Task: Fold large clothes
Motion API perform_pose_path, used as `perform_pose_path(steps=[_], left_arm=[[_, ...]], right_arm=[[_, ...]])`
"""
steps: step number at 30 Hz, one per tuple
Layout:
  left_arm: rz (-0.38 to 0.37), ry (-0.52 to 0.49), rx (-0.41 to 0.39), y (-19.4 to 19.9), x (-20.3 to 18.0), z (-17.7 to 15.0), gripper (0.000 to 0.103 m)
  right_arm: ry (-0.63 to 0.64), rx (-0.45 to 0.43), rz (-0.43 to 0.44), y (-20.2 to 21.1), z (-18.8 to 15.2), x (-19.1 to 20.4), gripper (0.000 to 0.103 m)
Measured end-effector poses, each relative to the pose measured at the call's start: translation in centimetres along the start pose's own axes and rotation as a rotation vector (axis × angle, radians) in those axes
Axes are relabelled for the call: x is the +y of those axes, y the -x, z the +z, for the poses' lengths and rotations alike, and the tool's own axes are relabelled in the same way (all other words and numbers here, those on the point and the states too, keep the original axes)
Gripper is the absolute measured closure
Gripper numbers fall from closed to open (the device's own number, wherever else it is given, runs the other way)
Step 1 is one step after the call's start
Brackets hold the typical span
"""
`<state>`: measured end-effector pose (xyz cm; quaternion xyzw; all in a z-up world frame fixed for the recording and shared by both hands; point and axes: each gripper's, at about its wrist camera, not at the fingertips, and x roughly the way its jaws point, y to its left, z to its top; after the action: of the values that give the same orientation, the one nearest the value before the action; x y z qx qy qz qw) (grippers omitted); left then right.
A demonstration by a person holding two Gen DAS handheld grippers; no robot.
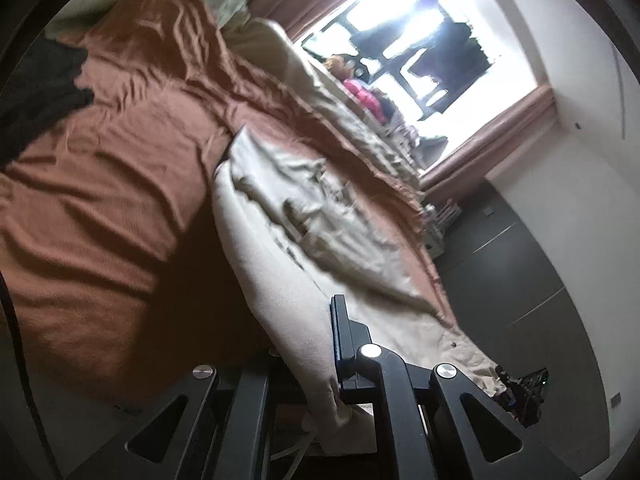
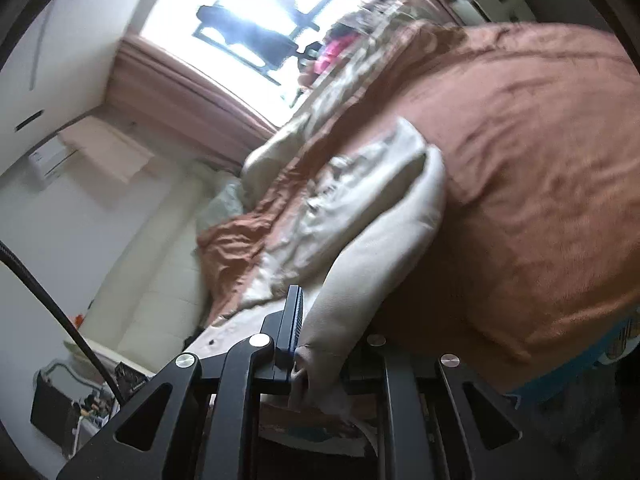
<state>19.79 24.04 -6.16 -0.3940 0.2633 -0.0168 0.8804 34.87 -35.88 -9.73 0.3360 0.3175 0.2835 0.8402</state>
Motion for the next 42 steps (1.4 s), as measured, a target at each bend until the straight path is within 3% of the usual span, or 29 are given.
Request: perform_pose_path(steps=[5,10,15,21,26,33,42], left_arm=[[-0.033,-0.035,-0.044,3.6,-2.2,0.1,0.097],[-0.063,-0.080,-0.086,8.0,-4.7,-0.2,0.097],[-0.070,-0.143,-0.119,12.3,-7.6,-0.7,0.097],[-0.078,-0.170,-0.148,14.3,-9.0,-0.7,0.096],[-0.028,-0.210,-0.177,12.9,-9.5,0.7,0.096],[0.005,-0.224,-0.180,8.3,-9.7,5.3,0.096],[0.048,-0.212,-0.123,0.8,-8.3,10.5,0.096]], right_arm=[[0.062,-0.049,0.059,4.5,-1.0,2.4,0.091],[0.116,-0.081,0.086,10.4,-3.6,2.3,0.091],[0.181,-0.084,0.109,12.3,-4.1,3.0,0.091],[0.218,-0.117,0.113,12.0,-3.6,2.3,0.091],[0.232,-0.139,0.067,10.2,-2.1,2.6,0.091],[0.266,-0.170,-0.027,5.3,1.3,4.3,0.091],[0.224,-0.147,-0.112,-2.7,5.8,4.0,0.091]])
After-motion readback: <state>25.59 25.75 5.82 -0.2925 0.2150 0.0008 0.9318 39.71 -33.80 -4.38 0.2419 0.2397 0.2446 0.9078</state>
